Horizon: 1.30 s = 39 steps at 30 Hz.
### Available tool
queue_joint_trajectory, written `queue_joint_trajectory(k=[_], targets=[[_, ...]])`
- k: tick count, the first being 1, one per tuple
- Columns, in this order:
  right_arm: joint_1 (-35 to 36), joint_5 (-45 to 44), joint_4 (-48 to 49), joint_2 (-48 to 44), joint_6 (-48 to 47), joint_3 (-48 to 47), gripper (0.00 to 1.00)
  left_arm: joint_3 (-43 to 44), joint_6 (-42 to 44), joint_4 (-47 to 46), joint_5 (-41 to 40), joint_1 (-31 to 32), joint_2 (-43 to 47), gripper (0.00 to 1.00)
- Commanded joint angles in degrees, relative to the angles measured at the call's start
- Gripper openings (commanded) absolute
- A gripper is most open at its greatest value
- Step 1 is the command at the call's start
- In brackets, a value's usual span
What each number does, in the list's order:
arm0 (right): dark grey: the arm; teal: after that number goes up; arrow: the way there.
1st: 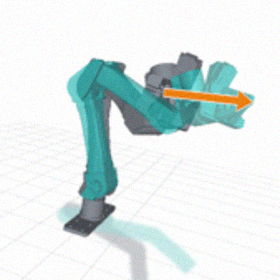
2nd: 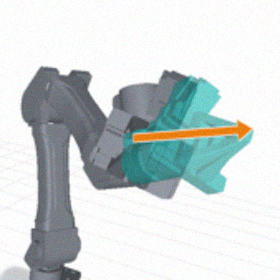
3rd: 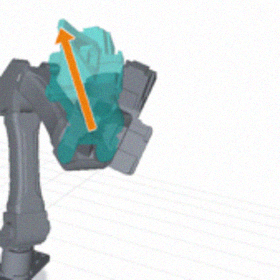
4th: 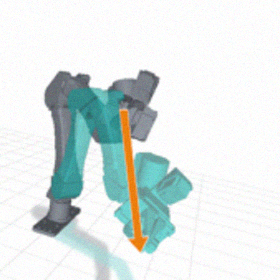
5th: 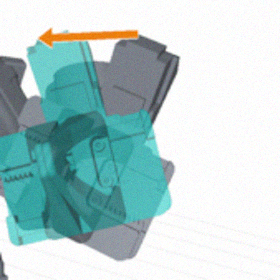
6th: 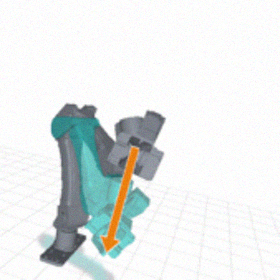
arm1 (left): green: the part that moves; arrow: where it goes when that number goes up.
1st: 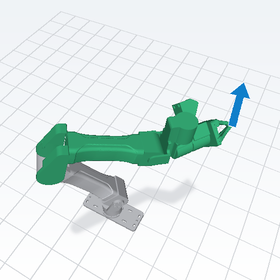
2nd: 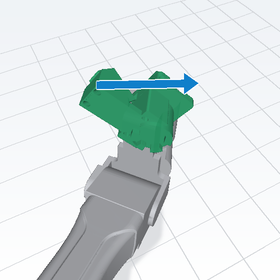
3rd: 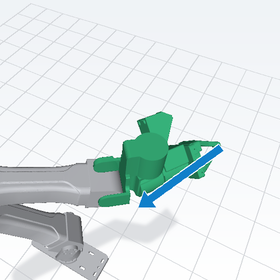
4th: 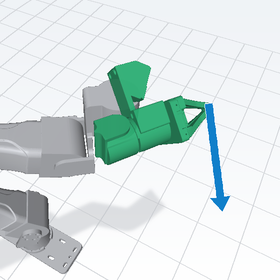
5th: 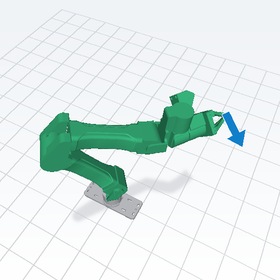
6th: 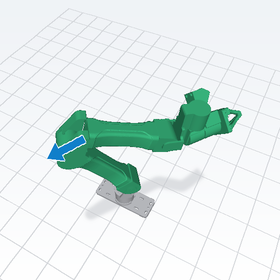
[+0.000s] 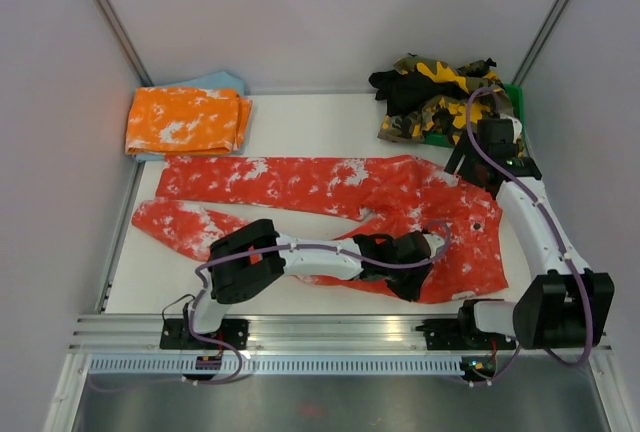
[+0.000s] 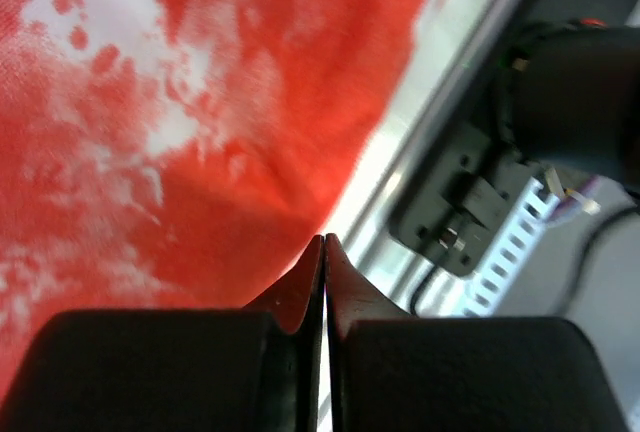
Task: Fold and stack the trousers
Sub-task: Flatten the trousers out
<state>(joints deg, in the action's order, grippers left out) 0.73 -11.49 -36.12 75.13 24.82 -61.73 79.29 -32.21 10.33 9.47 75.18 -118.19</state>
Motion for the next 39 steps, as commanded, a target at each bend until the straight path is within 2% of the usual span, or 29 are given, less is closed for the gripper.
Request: queue_joint_trajectory(k=[1, 5, 8, 10, 11, 12, 15, 17, 25, 26, 33, 39], targets=[[-0.29, -1.26, -1.24, -4.2, 0.49, -3.65, 0.85, 2.28, 2.67, 2.5, 2.74, 0.85, 6.48, 0.02], [-0.29, -1.0, 4.12, -0.26, -0.73, -1.12, 0.84, 3.77, 4.25, 5.49, 2.21, -0.03, 10.16, 0.02], [-0.21, 1.9, 8.69, 6.15, -3.89, -1.1, 0.71, 5.79, 5.13, 8.39, 0.9, -2.66, 15.08, 0.03], [-0.29, 3.48, 11.15, 10.36, -5.83, -1.89, 0.57, 6.32, 5.05, 9.71, 0.46, -6.96, 19.13, 0.08], [-0.21, 4.36, 11.68, 11.43, -6.27, -2.94, 0.47, 5.88, 4.44, 9.89, 0.8, -8.97, 20.44, 0.12], [-0.2, 4.98, 12.99, 12.48, -6.88, -3.21, 0.44, 5.44, 4.26, 9.89, 1.42, -11.0, 21.5, 0.15], [-0.21, 5.25, 14.84, 15.04, -7.59, -3.04, 0.43, 2.99, 3.99, 8.75, 1.78, -21.26, 24.67, 0.31], [-0.21, 5.25, 15.98, 16.36, -7.24, -1.03, 0.43, 2.37, 4.08, 8.66, 1.16, -26.02, 24.68, 0.35], [-0.21, 0.42, 18.63, 18.2, -4.87, 8.73, 0.42, 1.23, 1.97, 13.31, -4.81, -35.62, 19.23, 0.36], [-0.29, -1.24, 18.45, 18.55, -4.69, 9.43, 0.39, 0.0, 1.54, 13.66, -5.08, -36.41, 18.97, 0.35], [-0.38, -3.19, 21.26, 22.59, -3.73, 9.62, 0.35, -4.93, 1.44, 13.32, -4.55, -42.56, 17.56, 0.31], [-2.92, -3.54, 22.58, 29.62, -3.64, 4.61, 0.35, -5.46, 2.67, 14.19, -5.87, -45.02, 16.42, 0.3]])
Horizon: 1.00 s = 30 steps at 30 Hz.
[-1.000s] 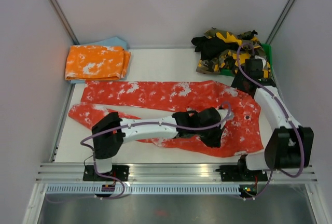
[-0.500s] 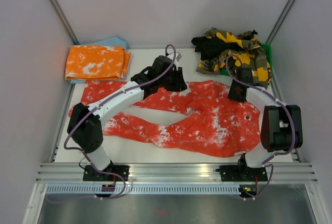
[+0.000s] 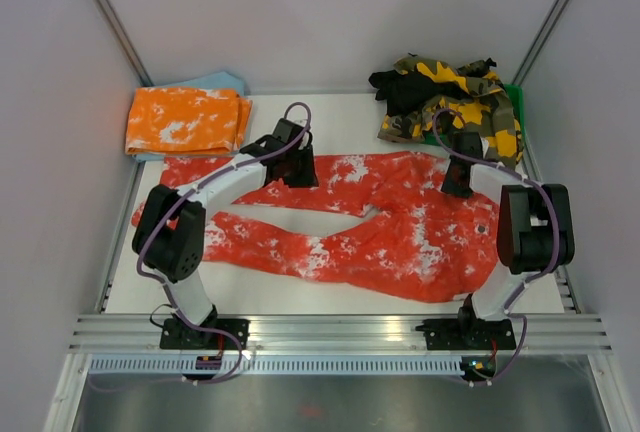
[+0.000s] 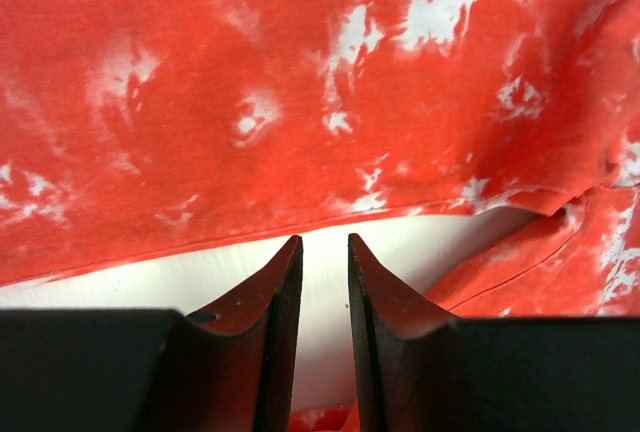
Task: Fold and stack the trousers
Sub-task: Flatten the trousers out
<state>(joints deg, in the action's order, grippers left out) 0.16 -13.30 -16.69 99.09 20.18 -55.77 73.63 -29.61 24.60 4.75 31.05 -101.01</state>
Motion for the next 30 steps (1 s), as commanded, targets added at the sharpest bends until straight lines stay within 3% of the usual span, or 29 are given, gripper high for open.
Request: queue_joint_trajectory(k=[1, 9, 14, 16, 17, 20, 22, 27, 30], targets=[[-2.62, -1.73, 3.33, 6.46, 0.82, -2.23, 0.35, 0.2, 0.51, 0.1, -1.41, -1.08, -0.94, 0.3], [-4.91, 0.46, 3.51, 11.13, -1.38, -9.79, 0.36, -0.23, 0.16, 3.35, -7.73, -6.26, -0.33, 0.31], [-4.91, 10.9, 2.28, 4.73, -1.55, -8.31, 0.49, -3.4, -0.01, 5.54, -11.34, -10.73, 5.73, 0.34], [-4.21, 16.6, 1.84, -2.03, -1.03, -6.47, 0.58, -5.15, -0.97, 6.86, -14.76, -11.79, 10.64, 0.41], [-3.6, 17.34, 1.14, -6.84, -1.02, -5.85, 0.61, -7.59, -2.02, 8.08, -15.82, -13.1, 12.66, 0.61], [0.09, 19.97, -0.27, -14.59, -1.11, -4.53, 0.7, -13.49, -7.64, 10.89, -20.65, -16.27, 21.54, 0.94], [5.88, 22.25, -0.71, -17.07, -0.07, -4.18, 0.71, -16.57, -12.13, 13.01, -24.52, -18.12, 27.34, 0.99], [23.34, 22.18, 0.25, -20.42, 3.8, -3.39, 0.71, -19.22, -21.53, 23.28, -30.39, -24.62, 36.84, 0.99], [30.74, 21.13, 4.99, -21.22, 7.4, -0.32, 0.71, -23.78, -27.51, 24.18, -29.99, -30.59, 41.5, 0.99]])
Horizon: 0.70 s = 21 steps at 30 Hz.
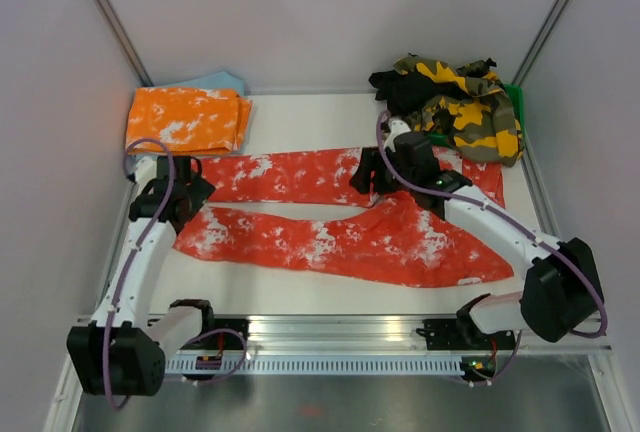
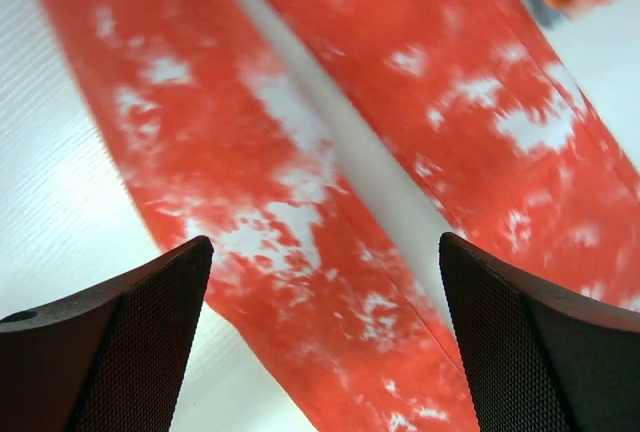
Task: Fold and stack the trousers
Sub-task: Flatten the trousers out
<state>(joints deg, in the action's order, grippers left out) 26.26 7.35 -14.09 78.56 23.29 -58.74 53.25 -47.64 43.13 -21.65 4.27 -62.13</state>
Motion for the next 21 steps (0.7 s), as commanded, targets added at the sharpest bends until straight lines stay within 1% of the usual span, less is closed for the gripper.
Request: queue_joint_trajectory(k=[1, 2, 3, 4, 5, 6, 8, 10, 11, 13, 14, 16, 17, 21], targets=[[6.07, 0.12, 5.09, -0.87, 5.01, 4.41, 0.71, -6.03, -10.36, 5.56, -2.36, -9.23, 3.76, 1.0], [7.39, -0.06, 5.82, -0.87, 5.01, 4.95, 0.71, -7.54, -10.89, 4.95, 0.27, -11.37, 4.03, 1.0], [10.19, -0.84, 6.09, -0.87, 4.93, 5.3, 0.71, -8.86, -11.94, 4.07, 1.51, -13.74, 4.12, 1.0], [11.34, -1.29, 6.09, -0.78, 4.84, 5.13, 0.71, -11.39, -12.56, 2.76, 2.48, -15.51, 4.03, 1.0], [12.31, -1.64, 5.91, -0.43, 4.66, 4.95, 0.71, -12.46, -13.09, 1.61, 3.27, -18.74, 3.16, 1.0], [13.98, -1.82, 5.65, -0.26, 4.66, 4.52, 0.71, -13.43, -13.7, 0.47, 5.8, -20.34, 2.37, 1.0], [15.39, -2.08, 4.42, 0.1, 4.49, 3.99, 0.71, -15.89, -14.24, -4.0, 8.97, -24.2, -0.52, 1.0], [16.1, -2.43, 3.2, -0.08, 4.57, 3.46, 0.71, -18.09, -13.98, -7.87, 11.26, -26.32, -2.46, 1.0], [16.36, -2.78, 2.84, -0.51, 4.57, 3.28, 0.71, -18.62, -13.97, -11.54, 14.32, -28.07, -3.43, 1.0], [17.07, -3.83, 2.23, -1.3, 4.66, 3.54, 0.71, -20.46, -12.75, -16.22, 17.42, -29.05, -4.93, 0.98], [17.16, -4.1, 2.05, -2.18, 4.75, 3.72, 0.71, -21.17, -12.48, -21.11, 19.0, -29.06, -5.11, 0.96], [17.24, -5.15, 1.7, -2.97, 5.1, 4.33, 0.72, -23.18, -12.13, -24.75, 19.8, -29.06, -4.67, 0.95], [17.33, -5.51, 1.43, -3.15, 5.1, 4.34, 0.72, -23.89, -12.13, -27.46, 20.24, -29.06, -4.67, 0.92], [17.24, -6.56, -0.59, -2.72, 5.19, 3.72, 0.72, -25.22, -11.08, -28.81, 19.1, -29.06, -5.02, 0.89]])
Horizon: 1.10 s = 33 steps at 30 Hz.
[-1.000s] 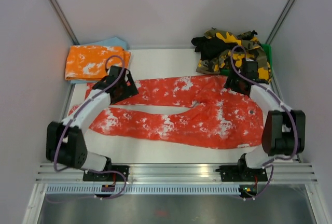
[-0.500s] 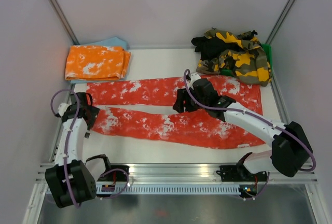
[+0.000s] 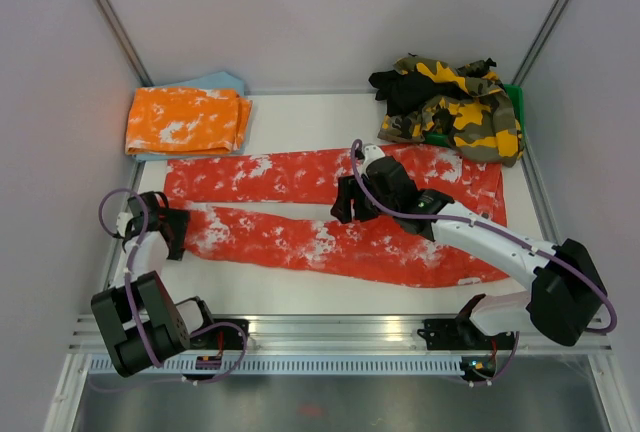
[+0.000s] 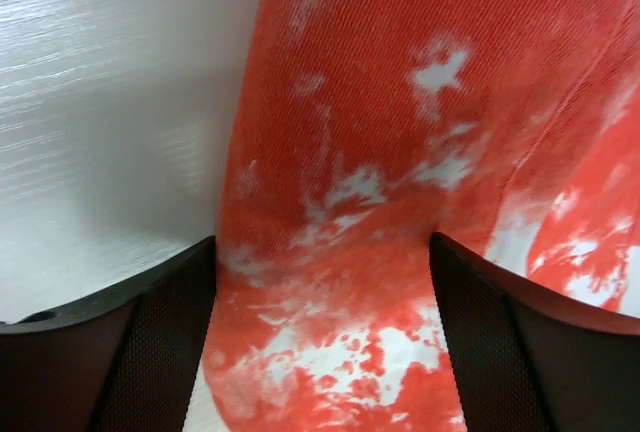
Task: Fold and stack the trousers
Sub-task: Flatten the trousers out
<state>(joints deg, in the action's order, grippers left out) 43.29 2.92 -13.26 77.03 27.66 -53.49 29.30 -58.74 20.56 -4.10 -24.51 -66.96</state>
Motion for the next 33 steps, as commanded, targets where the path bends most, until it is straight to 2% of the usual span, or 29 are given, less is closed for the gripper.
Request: queue_joint_trajectory(k=[1, 2, 3, 4, 5, 9, 10, 13, 14, 17, 21, 22, 23, 24, 25, 26, 28, 29, 31, 33], targets=[[0.22, -2.39, -2.47, -1.19, 0.73, -1.7, 0.72, -1.26, 0.38, -6.06, 1.29, -0.27, -0.71, 0.79], [0.22, -2.56, -3.0, -1.19, 0.64, -2.05, 0.72, -1.35, 1.08, -5.97, 0.5, -0.27, -1.07, 0.69], [0.22, -3.96, -3.79, -1.19, 0.64, -2.75, 0.72, -1.35, 1.52, -5.71, 0.06, -0.27, -1.33, 0.51], [0.22, -4.41, -5.01, -1.71, 0.64, -3.1, 0.72, -1.09, 1.78, -5.09, -0.9, -0.27, -1.77, 0.13], [0.22, -5.02, -5.55, -2.06, 0.47, -3.37, 0.72, -0.65, 2.57, -4.22, -1.17, -0.27, -2.03, 0.02], [0.22, -9.33, -7.66, -4.43, 0.03, -3.72, 0.72, 4.69, 7.93, 2.09, -4.67, -0.27, 0.85, 0.02], [0.22, -9.86, -8.1, -5.31, 0.03, -3.55, 0.72, 6.19, 8.9, 7.69, -6.78, -0.27, 2.17, 0.02], [0.22, -11.44, -8.72, -6.63, 0.11, -2.85, 0.72, 12.0, 13.03, 16.49, -15.56, -0.19, 9.28, 0.02], [0.22, -11.62, -8.63, -6.9, 0.2, -2.5, 0.72, 13.58, 14.86, 18.27, -20.03, -0.18, 10.87, 0.02], [0.22, -12.41, -8.37, -7.07, 0.38, -1.53, 0.73, 19.64, 19.86, 23.91, -26.03, -0.27, 14.4, 0.02], [0.22, -12.15, -7.49, -6.46, -0.41, -1.17, 0.73, 22.38, 23.58, 29.35, -26.84, -0.18, 14.14, 0.02], [0.22, -11.97, -7.05, -6.02, -1.02, -1.09, 0.73, 21.86, 23.58, 29.97, -26.23, -0.18, 14.05, 0.08], [0.22, -11.88, -6.87, -5.67, -1.2, -1.17, 0.75, 20.37, 23.5, 31.02, -24.05, -0.1, 13.87, 0.22], [0.22, -11.88, -6.87, -5.23, -1.38, -1.43, 0.75, 19.49, 22.71, 31.56, -23.24, -0.18, 13.79, 0.45], [0.22, -11.8, -7.31, -4.27, -1.64, -1.7, 0.75, 19.13, 22.1, 31.48, -23.32, 0.86, 14.31, 0.93], [0.22, -12.14, -7.66, -3.83, -1.91, -1.96, 0.75, 19.65, 22.53, 31.47, -23.06, 1.04, 14.49, 0.99], [0.22, -14.33, -9.93, -2.16, -1.3, -2.84, 0.8, 21.32, 22.27, 31.83, -21.66, 1.05, 15.54, 1.0], [0.13, -18.61, -11.25, -1.63, 0.97, -3.37, 0.84, 21.15, 22.79, 30.96, -19.57, 1.13, 15.8, 1.0], [-0.57, -22.15, -15.28, -0.84, 4.58, -3.28, 0.85, 21.24, 23.06, 28.94, -17.97, 1.04, 15.72, 1.0], [-3.29, -21.91, -16.62, -1.45, 8.98, -0.83, 0.85, 21.5, 23.93, 27.7, -14.99, 1.05, 14.93, 1.0]])
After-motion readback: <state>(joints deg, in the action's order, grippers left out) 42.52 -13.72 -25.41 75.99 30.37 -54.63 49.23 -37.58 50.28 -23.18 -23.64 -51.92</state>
